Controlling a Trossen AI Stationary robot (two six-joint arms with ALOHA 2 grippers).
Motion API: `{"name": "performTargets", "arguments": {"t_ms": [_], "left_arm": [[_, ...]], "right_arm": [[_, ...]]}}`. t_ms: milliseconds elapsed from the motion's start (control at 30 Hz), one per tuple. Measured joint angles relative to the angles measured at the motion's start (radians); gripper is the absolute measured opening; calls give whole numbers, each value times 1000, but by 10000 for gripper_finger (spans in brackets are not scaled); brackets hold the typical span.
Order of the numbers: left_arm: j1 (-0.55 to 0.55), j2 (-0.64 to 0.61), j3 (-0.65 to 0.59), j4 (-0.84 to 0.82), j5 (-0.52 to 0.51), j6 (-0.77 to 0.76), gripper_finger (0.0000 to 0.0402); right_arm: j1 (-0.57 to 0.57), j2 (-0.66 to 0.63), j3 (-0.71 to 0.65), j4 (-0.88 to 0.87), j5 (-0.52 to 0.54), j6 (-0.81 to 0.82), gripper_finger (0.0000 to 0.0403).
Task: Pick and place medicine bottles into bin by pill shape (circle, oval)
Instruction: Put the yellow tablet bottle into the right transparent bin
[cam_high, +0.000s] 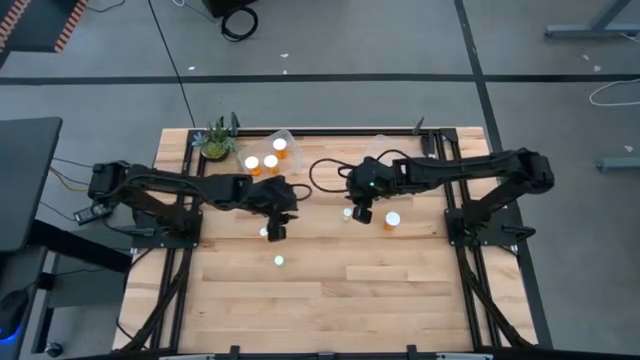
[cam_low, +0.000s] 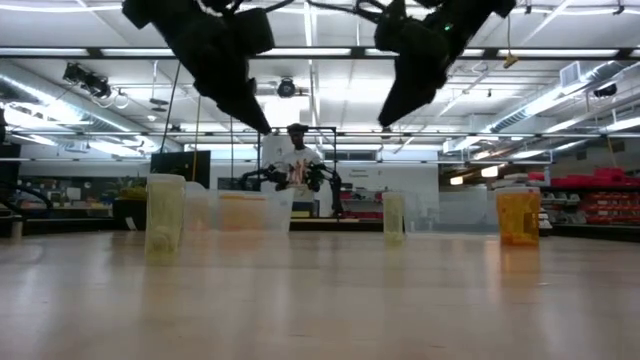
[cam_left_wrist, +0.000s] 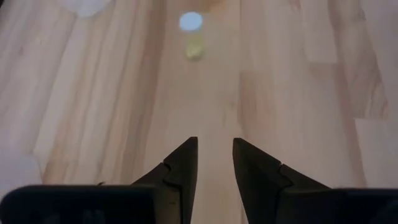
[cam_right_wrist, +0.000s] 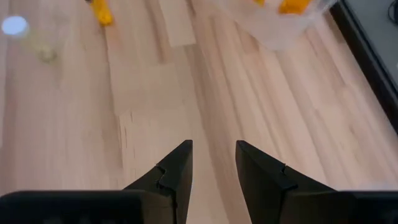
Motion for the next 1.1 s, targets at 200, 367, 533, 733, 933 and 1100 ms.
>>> {"name": "performTargets", "arguments": {"t_ms": [200, 367, 533, 733, 933, 1100], "left_arm": [[16, -40, -68, 94, -3, -35, 110], [17, -32, -64, 144, -4, -53, 110], [17, -33, -64, 152, -4, -53, 110], [15, -33, -65, 145, -4, -65, 110], [16, -33, -65, 96, -10, -85, 107], [16, -33, -65, 56, -11, -84, 103]], "right_arm": [[2, 52, 0, 40, -41, -63, 129], [6, 97, -1, 61, -51, -130, 129], [6, 138, -1, 78, -71, -166, 130], [11, 156, -4, 70, -96, -184, 168], [11, 164, -5, 69, -96, -193, 232], [9, 165, -5, 71, -96, -188, 245]]}}
